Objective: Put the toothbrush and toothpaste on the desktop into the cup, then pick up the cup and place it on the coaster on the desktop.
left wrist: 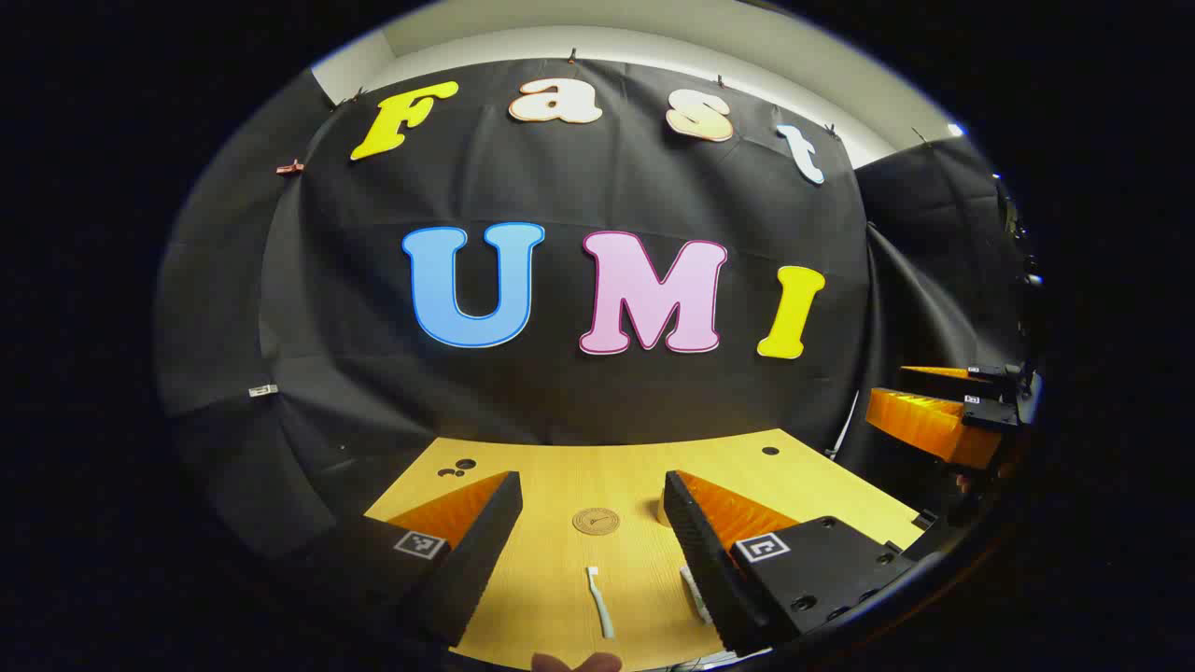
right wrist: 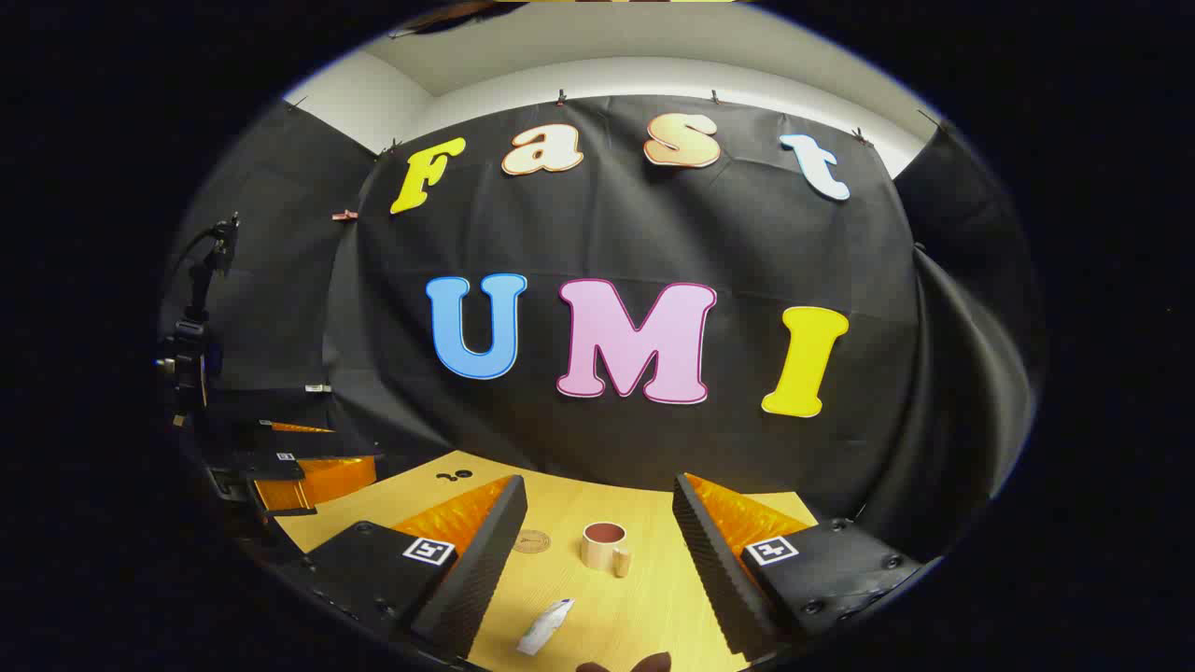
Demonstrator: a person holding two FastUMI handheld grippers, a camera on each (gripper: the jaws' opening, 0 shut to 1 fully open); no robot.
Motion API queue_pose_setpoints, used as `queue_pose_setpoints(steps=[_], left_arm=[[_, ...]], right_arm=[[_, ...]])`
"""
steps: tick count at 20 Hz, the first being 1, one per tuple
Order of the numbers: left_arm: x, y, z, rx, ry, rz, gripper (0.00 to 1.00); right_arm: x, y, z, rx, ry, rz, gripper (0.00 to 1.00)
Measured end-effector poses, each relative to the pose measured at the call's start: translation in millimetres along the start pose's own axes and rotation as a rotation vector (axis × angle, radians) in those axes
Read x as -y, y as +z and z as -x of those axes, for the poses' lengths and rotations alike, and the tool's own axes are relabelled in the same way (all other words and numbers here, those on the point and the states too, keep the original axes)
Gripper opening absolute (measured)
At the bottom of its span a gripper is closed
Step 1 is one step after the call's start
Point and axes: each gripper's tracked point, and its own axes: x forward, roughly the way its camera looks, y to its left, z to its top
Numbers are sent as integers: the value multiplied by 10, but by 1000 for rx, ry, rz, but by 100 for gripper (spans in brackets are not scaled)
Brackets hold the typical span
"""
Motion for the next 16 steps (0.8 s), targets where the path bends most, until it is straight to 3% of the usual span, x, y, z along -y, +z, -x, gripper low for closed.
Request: queue_pose_setpoints(steps=[16], left_arm=[[-49,-105,-30,-22,1,0,96]], right_arm=[[-76,-126,-51,-53,-7,33,97]])
